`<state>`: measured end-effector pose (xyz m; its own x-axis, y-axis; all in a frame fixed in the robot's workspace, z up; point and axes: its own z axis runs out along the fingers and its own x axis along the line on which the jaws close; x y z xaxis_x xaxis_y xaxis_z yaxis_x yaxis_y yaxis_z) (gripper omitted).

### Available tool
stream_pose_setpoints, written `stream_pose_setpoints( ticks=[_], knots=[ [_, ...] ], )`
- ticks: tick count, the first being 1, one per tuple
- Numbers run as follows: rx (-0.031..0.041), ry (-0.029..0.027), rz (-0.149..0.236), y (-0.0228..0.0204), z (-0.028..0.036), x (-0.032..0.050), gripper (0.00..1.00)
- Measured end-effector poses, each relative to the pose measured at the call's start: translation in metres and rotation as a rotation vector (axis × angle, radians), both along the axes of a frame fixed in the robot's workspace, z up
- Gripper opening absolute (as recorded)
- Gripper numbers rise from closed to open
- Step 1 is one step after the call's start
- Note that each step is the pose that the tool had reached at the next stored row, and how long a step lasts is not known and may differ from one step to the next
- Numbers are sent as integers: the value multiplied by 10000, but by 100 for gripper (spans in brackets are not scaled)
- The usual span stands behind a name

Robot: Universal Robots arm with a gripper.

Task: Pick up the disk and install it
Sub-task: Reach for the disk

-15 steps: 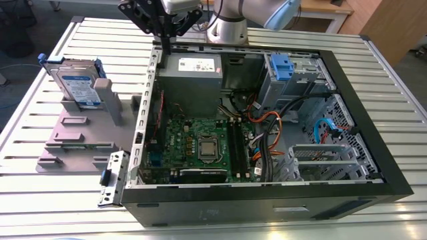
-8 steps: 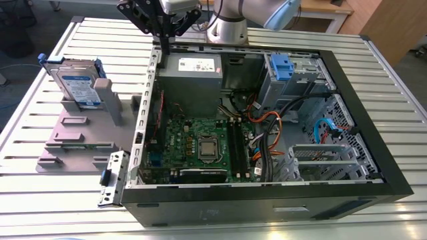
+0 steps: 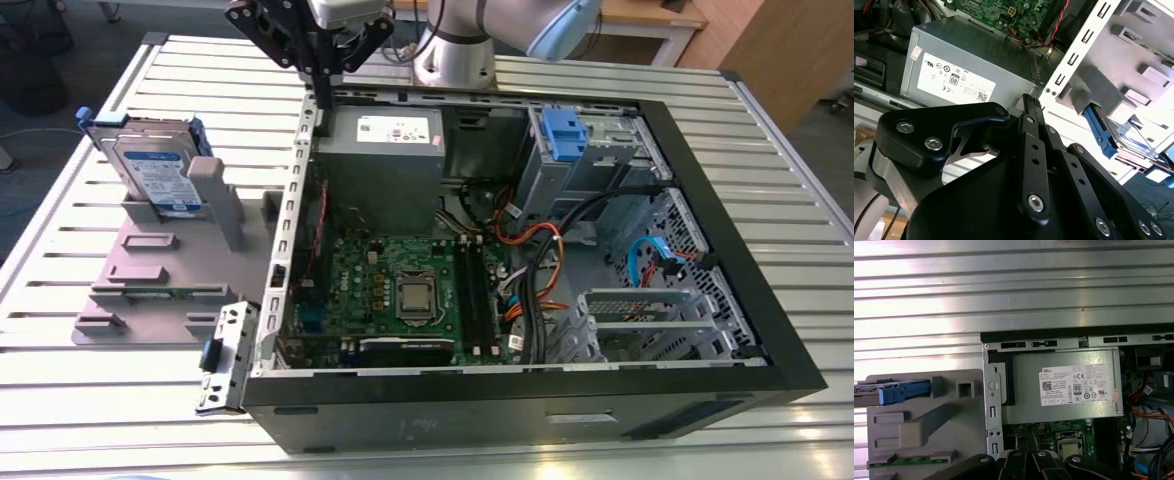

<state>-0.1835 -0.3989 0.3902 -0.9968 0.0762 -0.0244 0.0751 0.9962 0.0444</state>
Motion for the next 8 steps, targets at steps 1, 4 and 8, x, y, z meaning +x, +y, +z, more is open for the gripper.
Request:
stream_pose_setpoints(
  ticks=[1,4,8],
  knots=[
    [0,0,0,0,0,-3,11],
    [0,0,0,0,-1,-11,11],
    [0,0,0,0,-2,-22,11]
  ],
)
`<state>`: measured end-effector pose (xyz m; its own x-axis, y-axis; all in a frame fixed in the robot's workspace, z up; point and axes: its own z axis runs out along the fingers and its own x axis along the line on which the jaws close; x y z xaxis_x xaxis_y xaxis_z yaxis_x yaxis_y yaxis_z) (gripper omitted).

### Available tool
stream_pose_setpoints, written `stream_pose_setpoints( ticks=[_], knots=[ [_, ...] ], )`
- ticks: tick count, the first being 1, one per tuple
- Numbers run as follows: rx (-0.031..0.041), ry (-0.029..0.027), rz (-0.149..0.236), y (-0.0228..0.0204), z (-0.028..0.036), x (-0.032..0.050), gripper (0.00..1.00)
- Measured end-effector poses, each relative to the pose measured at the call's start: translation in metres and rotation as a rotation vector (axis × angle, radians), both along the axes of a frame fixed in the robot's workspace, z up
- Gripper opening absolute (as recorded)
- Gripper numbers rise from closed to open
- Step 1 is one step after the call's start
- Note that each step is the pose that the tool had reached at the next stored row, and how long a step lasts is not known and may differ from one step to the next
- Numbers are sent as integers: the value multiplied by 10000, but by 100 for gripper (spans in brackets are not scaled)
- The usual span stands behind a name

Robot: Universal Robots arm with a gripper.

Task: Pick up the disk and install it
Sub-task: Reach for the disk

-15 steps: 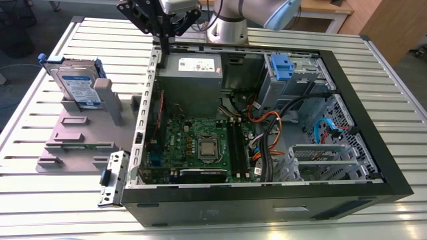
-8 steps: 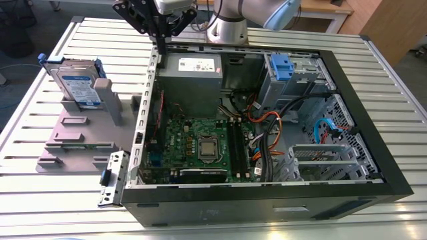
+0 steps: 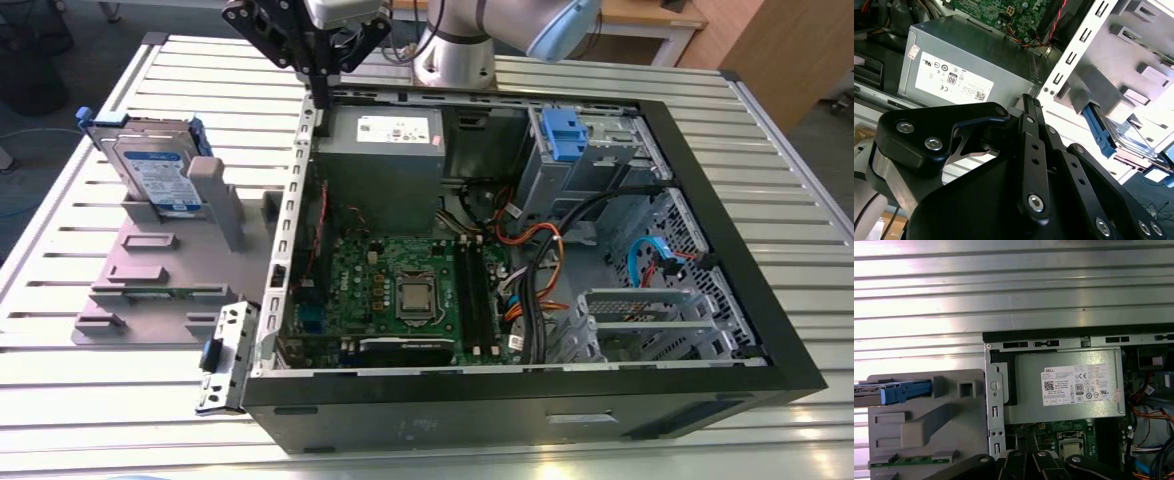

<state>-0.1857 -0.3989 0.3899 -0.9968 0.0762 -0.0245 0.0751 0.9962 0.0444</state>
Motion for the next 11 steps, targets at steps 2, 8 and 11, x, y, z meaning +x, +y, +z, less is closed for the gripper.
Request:
stream_pose_setpoints(
  ticks=[2,8,11],
  knots=[
    [0,0,0,0,0,-5,11],
    [0,0,0,0,-2,-20,11],
    [0,0,0,0,-3,-28,11]
  ],
)
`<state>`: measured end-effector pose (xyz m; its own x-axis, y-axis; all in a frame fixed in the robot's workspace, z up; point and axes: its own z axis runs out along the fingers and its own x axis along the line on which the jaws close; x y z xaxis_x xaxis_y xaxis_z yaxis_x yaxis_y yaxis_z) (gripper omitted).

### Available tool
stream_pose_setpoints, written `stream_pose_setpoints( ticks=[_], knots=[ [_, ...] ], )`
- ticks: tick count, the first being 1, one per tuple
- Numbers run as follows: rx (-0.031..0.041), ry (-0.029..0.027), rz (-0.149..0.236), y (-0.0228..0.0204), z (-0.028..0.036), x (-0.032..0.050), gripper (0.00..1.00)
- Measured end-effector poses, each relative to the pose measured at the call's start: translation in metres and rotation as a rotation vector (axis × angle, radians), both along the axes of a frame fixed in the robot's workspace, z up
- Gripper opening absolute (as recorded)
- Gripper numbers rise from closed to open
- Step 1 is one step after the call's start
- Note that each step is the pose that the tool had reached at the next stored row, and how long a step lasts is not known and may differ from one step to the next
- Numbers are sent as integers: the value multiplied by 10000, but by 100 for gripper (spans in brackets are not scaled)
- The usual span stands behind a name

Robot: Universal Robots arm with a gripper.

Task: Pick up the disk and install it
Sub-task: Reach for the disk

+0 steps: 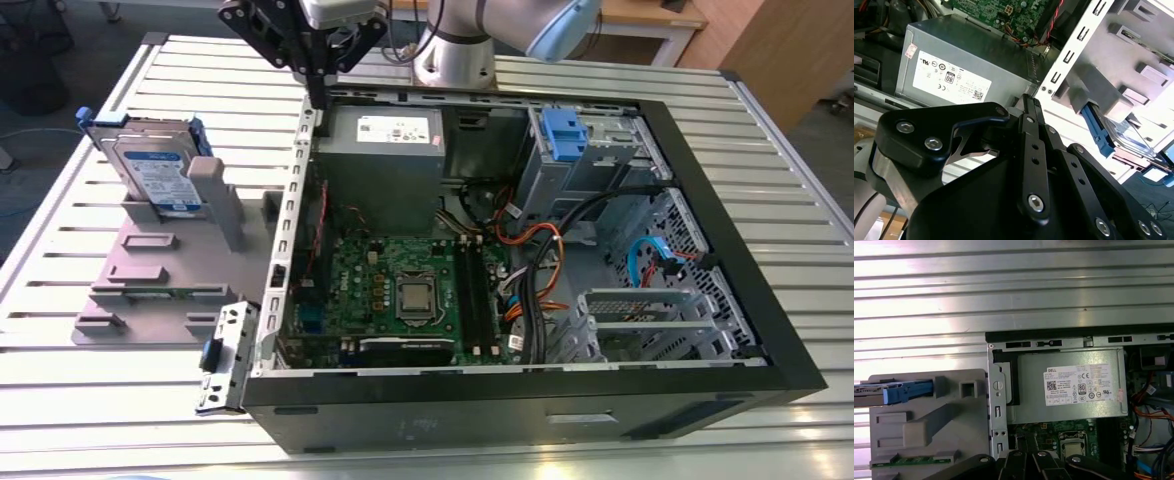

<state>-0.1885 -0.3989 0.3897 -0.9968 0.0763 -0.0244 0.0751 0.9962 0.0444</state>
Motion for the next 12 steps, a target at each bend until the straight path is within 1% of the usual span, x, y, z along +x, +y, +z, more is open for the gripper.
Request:
stream_pose_setpoints(
  ticks=[12],
  knots=[
    [0,0,1,0,-3,-31,11]
  ],
)
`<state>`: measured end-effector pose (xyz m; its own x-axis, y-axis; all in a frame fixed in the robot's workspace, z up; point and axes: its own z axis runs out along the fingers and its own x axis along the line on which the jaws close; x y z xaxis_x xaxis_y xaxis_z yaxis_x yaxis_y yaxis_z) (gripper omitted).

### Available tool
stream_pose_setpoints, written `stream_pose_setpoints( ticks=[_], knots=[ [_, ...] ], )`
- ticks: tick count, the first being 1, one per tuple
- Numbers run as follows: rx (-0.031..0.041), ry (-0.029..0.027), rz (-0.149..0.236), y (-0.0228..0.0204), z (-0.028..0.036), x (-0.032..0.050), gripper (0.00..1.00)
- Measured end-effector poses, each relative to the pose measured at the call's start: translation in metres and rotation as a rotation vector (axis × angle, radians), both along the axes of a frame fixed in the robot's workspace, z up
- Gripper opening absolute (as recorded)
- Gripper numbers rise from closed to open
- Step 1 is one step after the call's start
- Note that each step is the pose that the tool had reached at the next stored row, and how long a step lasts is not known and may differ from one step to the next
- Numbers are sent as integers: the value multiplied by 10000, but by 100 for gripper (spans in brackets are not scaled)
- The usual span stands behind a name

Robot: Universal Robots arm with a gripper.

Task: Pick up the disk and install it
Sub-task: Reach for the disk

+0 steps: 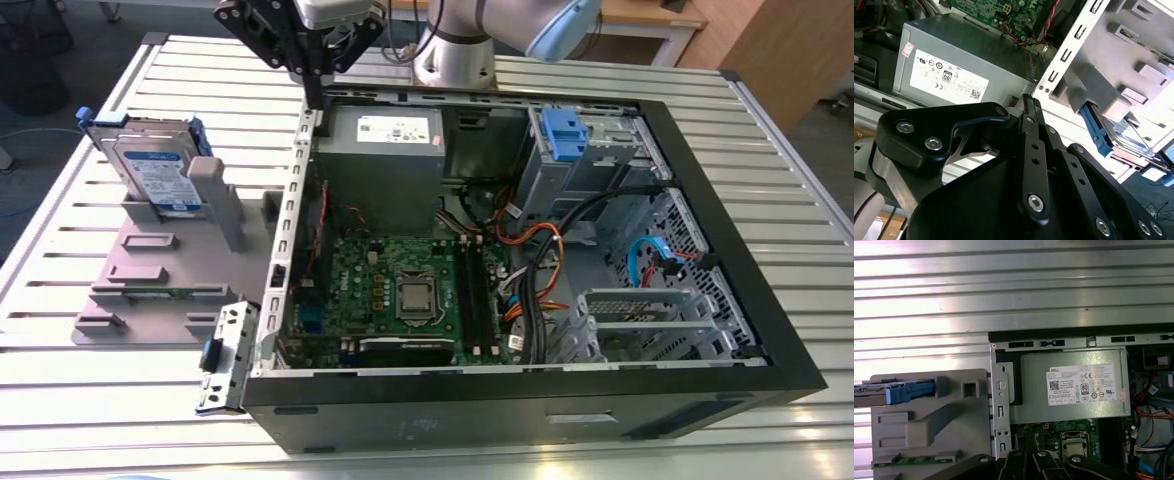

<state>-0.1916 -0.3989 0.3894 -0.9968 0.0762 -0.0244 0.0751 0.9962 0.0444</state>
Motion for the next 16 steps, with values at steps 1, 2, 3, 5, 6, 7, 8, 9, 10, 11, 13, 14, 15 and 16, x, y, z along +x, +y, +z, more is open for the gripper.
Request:
stream_pose_setpoints(
  ticks=[1,2,3,5,6,7,8,9,10,11,13,14,15,16],
  knots=[
    [0,0,0,0,0,-2,11],
    [0,0,0,0,-1,-5,11],
    [0,-1,0,0,-1,-7,11],
    [0,-1,0,0,-2,-12,11],
    [0,0,0,0,-2,-14,11],
    [0,0,0,0,-2,-16,11],
    [0,0,-1,0,-2,-19,11],
    [0,0,0,0,-3,-22,11],
    [0,0,0,0,-3,-24,11],
    [0,0,-1,0,-3,-26,11],
    [0,0,0,0,-4,-31,11],
    [0,0,-1,0,-4,-34,11],
    [0,0,0,0,-4,-37,11],
    [0,0,0,0,-4,-39,11]
  ],
)
